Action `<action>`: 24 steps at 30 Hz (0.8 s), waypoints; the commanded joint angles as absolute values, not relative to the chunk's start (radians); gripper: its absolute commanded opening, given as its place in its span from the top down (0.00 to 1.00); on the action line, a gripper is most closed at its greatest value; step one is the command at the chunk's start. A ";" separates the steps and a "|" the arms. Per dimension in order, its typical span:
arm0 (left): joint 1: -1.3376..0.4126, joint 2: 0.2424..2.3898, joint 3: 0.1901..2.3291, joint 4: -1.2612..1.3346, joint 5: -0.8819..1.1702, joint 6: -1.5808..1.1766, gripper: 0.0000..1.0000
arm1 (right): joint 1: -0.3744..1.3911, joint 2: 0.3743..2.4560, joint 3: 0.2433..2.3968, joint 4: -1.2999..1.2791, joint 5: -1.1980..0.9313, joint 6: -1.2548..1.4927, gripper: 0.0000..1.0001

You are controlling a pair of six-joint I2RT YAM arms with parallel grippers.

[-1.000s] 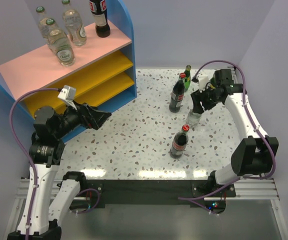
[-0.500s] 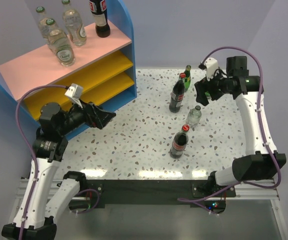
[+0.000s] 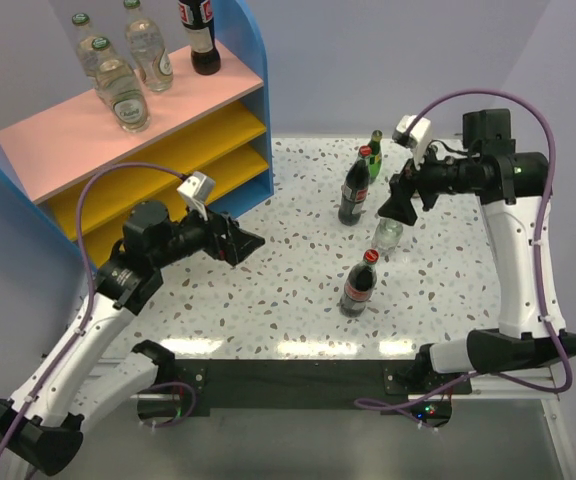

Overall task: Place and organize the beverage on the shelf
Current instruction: Move the drink to the center of the board, then pick up the drink from the center of the board.

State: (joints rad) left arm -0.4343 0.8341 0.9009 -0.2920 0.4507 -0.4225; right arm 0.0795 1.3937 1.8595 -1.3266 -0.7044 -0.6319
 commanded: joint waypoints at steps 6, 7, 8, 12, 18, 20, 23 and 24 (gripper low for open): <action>-0.613 0.842 0.841 -0.173 0.241 -0.365 0.00 | 0.214 1.272 1.764 -1.516 -0.795 -0.782 0.14; -0.639 0.844 0.830 -0.160 0.232 -0.362 0.00 | 0.227 1.261 1.744 -1.502 -0.785 -0.775 0.14; -0.652 0.844 0.827 -0.152 0.221 -0.359 0.00 | 0.239 1.241 1.712 -1.499 -0.784 -0.776 0.14; -0.701 0.845 0.810 -0.117 0.172 -0.336 0.00 | 0.297 1.197 1.660 -1.491 -0.779 -0.801 0.14; -0.775 0.859 0.796 -0.086 0.121 -0.314 0.00 | 0.324 1.173 1.585 -1.463 -0.716 -0.822 0.15; -0.788 0.864 0.793 -0.078 0.121 -0.310 0.00 | 0.328 1.172 1.565 -1.447 -0.701 -0.822 0.15; -0.810 0.862 0.784 -0.057 0.106 -0.311 0.00 | 0.336 1.166 1.529 -1.411 -0.681 -0.818 0.16; -0.814 0.861 0.779 -0.054 0.098 -0.311 0.00 | 0.345 1.166 1.520 -1.404 -0.669 -0.816 0.17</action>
State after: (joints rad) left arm -0.7967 0.8623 0.7937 -0.1333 0.1390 -0.3405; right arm 0.3290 1.1778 1.5429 -1.3464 -0.7029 -0.8013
